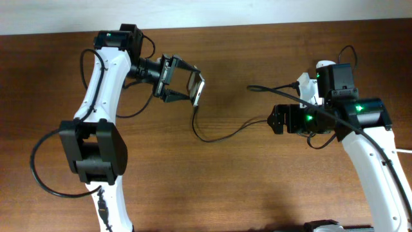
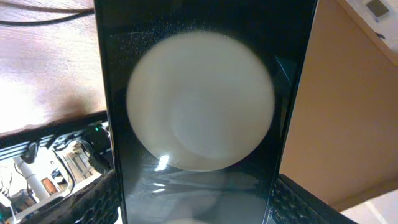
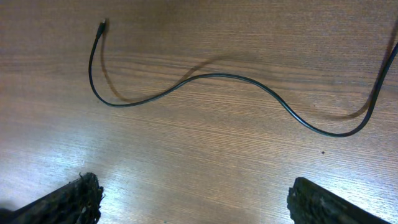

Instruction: Plug charger to phone and switch on socket

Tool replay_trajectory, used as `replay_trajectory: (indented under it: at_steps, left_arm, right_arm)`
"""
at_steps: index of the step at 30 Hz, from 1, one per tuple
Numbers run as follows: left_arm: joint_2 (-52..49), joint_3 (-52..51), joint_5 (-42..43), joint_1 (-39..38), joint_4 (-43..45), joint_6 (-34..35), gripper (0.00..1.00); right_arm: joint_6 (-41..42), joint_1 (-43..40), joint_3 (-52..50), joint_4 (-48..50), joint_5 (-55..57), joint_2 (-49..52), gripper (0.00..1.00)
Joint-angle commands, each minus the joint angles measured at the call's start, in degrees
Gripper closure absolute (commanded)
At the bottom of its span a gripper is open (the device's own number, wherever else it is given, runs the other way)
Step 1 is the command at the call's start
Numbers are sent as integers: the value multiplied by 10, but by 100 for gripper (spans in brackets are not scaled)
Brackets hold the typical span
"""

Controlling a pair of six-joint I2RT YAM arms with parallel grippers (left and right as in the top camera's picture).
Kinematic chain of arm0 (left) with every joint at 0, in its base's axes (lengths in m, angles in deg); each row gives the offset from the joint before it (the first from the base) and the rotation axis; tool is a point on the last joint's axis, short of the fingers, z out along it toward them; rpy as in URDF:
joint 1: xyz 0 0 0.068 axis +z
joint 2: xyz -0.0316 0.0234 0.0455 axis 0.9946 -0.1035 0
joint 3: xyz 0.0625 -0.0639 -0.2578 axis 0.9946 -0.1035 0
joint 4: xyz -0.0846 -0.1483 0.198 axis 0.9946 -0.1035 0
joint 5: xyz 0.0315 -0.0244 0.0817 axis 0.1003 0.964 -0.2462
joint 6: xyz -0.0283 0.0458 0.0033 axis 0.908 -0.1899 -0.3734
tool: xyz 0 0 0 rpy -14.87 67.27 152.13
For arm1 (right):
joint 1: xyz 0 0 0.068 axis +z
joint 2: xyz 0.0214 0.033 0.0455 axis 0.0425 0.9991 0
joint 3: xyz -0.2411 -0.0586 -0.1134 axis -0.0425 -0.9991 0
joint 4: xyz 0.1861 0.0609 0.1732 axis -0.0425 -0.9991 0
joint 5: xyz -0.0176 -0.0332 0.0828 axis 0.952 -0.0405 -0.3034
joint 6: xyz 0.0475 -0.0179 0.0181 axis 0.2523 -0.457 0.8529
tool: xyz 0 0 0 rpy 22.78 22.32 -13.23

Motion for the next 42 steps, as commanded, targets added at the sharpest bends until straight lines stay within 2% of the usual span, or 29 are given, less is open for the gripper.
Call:
replay_trajectory:
  at_steps: [1, 5, 12, 15, 27, 42]
  left_arm:
    - [2, 13, 49, 5, -4, 4, 62]
    - [2, 13, 51, 5, -7, 14, 65]
    - [2, 13, 53, 9, -14, 140, 69]
    - [2, 13, 80, 23, -14, 163, 69]
    - [2, 13, 85, 76, -14, 163, 71]
    - [2, 13, 80, 78, -14, 163, 69]
  right_arm:
    - [-6, 3, 10, 0, -3, 2, 1]
    - [-6, 3, 10, 0, -3, 2, 1]
    - [-6, 3, 10, 0, -3, 2, 1]
    - [-6, 3, 10, 0, -3, 2, 2]
    - [-6, 3, 10, 0, -3, 2, 1]
    - [-6, 3, 10, 0, -3, 2, 1]
